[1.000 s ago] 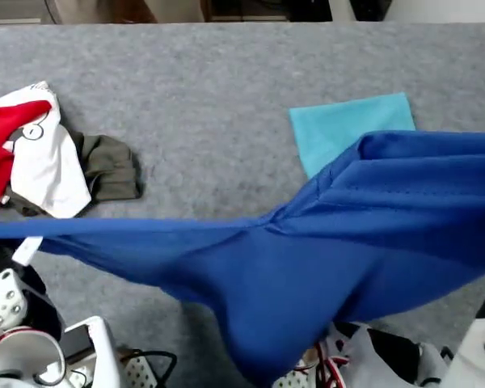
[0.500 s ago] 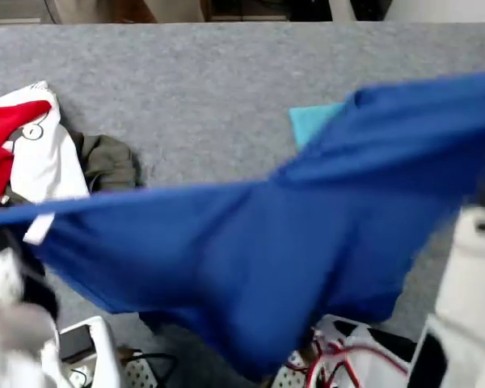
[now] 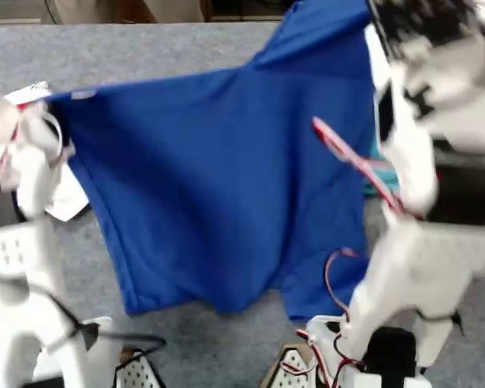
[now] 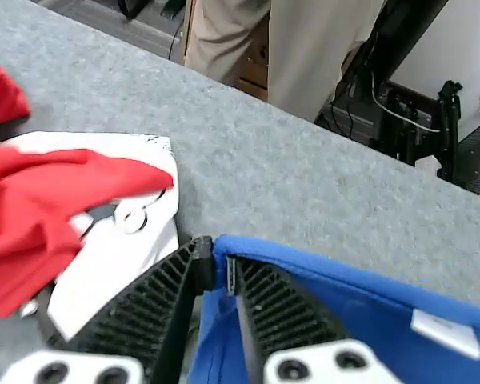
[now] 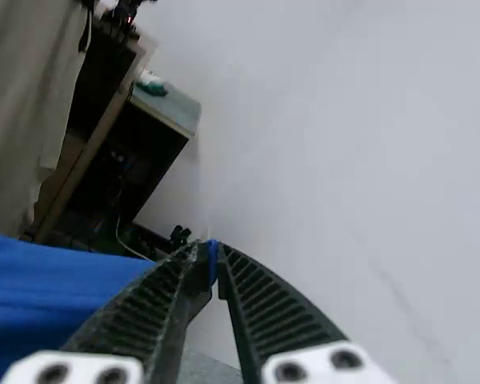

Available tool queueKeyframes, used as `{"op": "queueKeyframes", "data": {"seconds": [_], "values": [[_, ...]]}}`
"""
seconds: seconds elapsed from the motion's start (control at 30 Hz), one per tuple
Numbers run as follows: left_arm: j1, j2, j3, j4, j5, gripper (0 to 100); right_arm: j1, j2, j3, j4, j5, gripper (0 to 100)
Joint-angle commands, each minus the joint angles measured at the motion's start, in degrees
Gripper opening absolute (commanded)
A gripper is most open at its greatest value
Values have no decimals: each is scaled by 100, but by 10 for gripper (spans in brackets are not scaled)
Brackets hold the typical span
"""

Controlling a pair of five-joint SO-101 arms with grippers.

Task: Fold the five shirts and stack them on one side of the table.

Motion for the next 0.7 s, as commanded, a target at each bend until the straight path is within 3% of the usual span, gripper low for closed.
{"op": "queueKeyframes", "data": {"seconds": [0.0, 0.13, 0.33, 0.6, 0.67], "values": [[88, 1297, -1336, -88, 53, 18, -224, 101, 1279, -1714, 290, 2], [97, 2501, -2857, 387, 62, 18, -382, 567, 1587, -2259, 360, 2], [360, 3591, -4844, 1380, 26, 18, -435, 1596, 813, -2215, 158, 2], [659, 3978, -5319, 2541, 0, 18, -198, 2237, -400, -369, -79, 2], [659, 3969, -5319, 2787, -281, 18, -57, 2211, -646, 281, -79, 2]]}}
